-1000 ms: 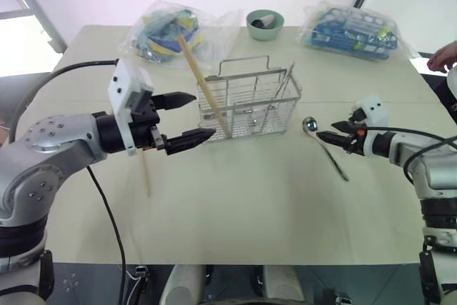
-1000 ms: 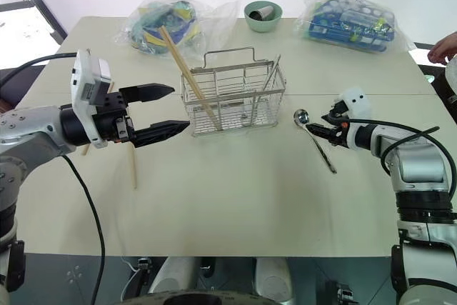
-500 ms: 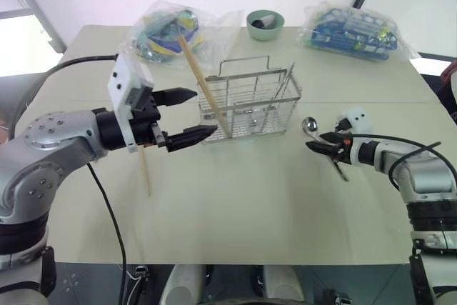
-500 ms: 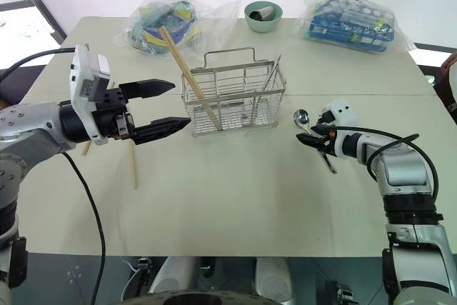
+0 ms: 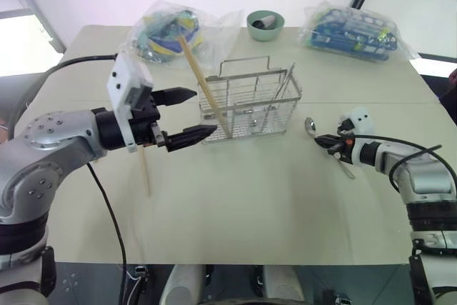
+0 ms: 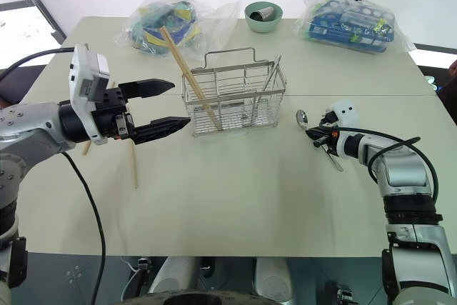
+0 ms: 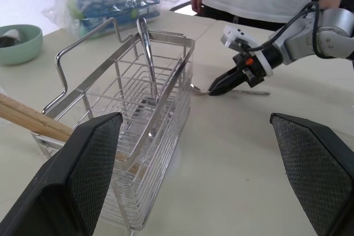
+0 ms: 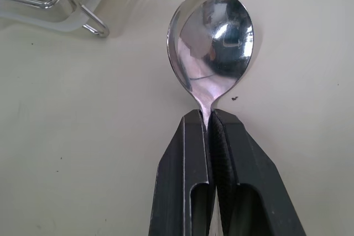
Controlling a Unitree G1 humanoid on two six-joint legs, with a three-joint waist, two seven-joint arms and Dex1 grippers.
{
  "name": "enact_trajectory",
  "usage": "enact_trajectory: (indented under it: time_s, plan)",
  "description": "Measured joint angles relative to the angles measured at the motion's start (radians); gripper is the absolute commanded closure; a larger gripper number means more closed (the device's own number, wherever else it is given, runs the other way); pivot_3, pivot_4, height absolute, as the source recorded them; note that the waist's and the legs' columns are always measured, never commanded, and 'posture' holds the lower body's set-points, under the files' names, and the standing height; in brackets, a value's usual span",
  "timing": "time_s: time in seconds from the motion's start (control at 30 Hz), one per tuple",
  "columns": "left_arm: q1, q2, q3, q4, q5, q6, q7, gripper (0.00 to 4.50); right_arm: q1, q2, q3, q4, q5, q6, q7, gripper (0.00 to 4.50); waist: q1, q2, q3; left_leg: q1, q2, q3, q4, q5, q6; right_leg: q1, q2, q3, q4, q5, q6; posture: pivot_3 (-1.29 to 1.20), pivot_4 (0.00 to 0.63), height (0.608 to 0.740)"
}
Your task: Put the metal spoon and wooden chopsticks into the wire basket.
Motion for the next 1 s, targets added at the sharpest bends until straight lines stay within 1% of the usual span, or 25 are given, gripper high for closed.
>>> enact_trajectory:
  time_s: [0.17, 0.27, 0.33, 0.4, 0.5, 0.57, 0.7, 0.8, 0.87, 1.0]
  plan:
    - [-0.001, 0.0, 0.0, 0.008, 0.002, -0.002, -0.001, 0.0, 0.003, 0.0, -0.012, -0.004, 0.005, 0.001, -0.015, 4.46, 0.001, 0.0, 0.0, 0.0, 0.0, 0.0, 0.0, 0.0, 0.0, 0.0, 0.0, 0.0, 0.0, 0.0, 0.0, 0.0, 0.15, 0.697]
    - [-0.009, 0.0, -0.001, 0.018, 0.004, -0.004, -0.001, 0.0, -0.048, 0.011, -0.071, 0.023, 0.029, 0.01, -0.053, 4.46, 0.0, 0.001, 0.001, -0.001, 0.0, 0.0, 0.0, 0.0, 0.0, -0.001, 0.0, 0.0, 0.0, 0.0, 0.0, 0.0, 0.15, 0.697]
    - [-0.027, -0.002, 0.0, 0.032, 0.005, -0.006, -0.001, 0.0, -0.137, 0.032, -0.14, 0.053, 0.072, 0.023, -0.086, 4.46, -0.006, 0.003, 0.002, -0.001, 0.0, 0.0, 0.0, 0.0, 0.0, -0.002, 0.0, 0.0, 0.0, 0.0, 0.0, 0.0, 0.15, 0.697]
    - [-0.05, -0.013, 0.0, 0.047, 0.004, -0.013, 0.001, 0.0, -0.28, 0.06, -0.226, 0.066, 0.139, 0.038, -0.132, 4.46, -0.008, 0.006, 0.004, -0.001, 0.0, 0.001, -0.001, 0.0, 0.0, -0.002, 0.0, 0.0, 0.001, 0.001, 0.002, 0.0, 0.15, 0.697]
    - [-0.08, -0.034, 0.003, 0.074, 0.005, -0.026, 0.012, 0.0, -0.487, 0.112, -0.323, 0.06, 0.243, 0.05, -0.196, 4.46, -0.003, 0.006, 0.004, -0.001, 0.001, 0.0, -0.002, 0.0, 0.0, -0.003, 0.001, -0.001, 0.001, 0.002, 0.003, 0.0, 0.15, 0.697]
    - [-0.088, -0.044, 0.008, 0.089, 0.005, -0.028, 0.022, 0.0, -0.546, 0.144, -0.347, 0.051, 0.287, 0.058, -0.229, 4.46, 0.0, 0.004, 0.003, -0.001, 0.001, 0.0, -0.003, 0.0, 0.0, -0.002, 0.001, -0.001, 0.001, 0.002, 0.003, 0.0, 0.15, 0.697]
    - [-0.111, -0.059, 0.012, 0.11, 0.014, -0.037, 0.039, 0.0, -0.609, 0.27, -0.361, 0.058, 0.343, 0.067, -0.307, 4.46, -0.003, 0.004, 0.003, -0.003, 0.0, 0.001, -0.002, 0.0, 0.0, -0.004, 0.001, -0.001, 0.001, 0.002, 0.004, 0.0, 0.15, 0.697]
    - [-0.112, -0.061, 0.012, 0.11, 0.025, -0.042, 0.042, 0.0, -0.635, 0.328, -0.341, 0.056, 0.368, 0.068, -0.338, 4.46, -0.002, 0.004, 0.003, -0.003, -0.001, 0.001, -0.002, 0.0, 0.0, -0.004, 0.002, -0.001, 0.002, 0.002, 0.004, 0.0, 0.15, 0.697]
    - [-0.112, -0.061, 0.013, 0.11, 0.026, -0.043, 0.044, 0.0, -0.636, 0.354, -0.318, 0.051, 0.374, 0.067, -0.339, 4.46, -0.003, 0.004, 0.003, -0.003, 0.0, 0.001, -0.002, 0.0, 0.0, -0.004, 0.002, 0.0, 0.002, 0.002, 0.004, 0.0, 0.15, 0.697]
    - [-0.098, -0.061, 0.032, 0.103, 0.025, -0.045, 0.051, 0.0, -0.61, 0.457, -0.298, 0.042, 0.375, 0.03, -0.377, 4.46, -0.007, 0.004, 0.003, -0.002, 0.0, 0.001, -0.002, 0.0, 0.0, -0.005, 0.003, 0.0, 0.003, 0.003, 0.004, 0.0, 0.15, 0.697]
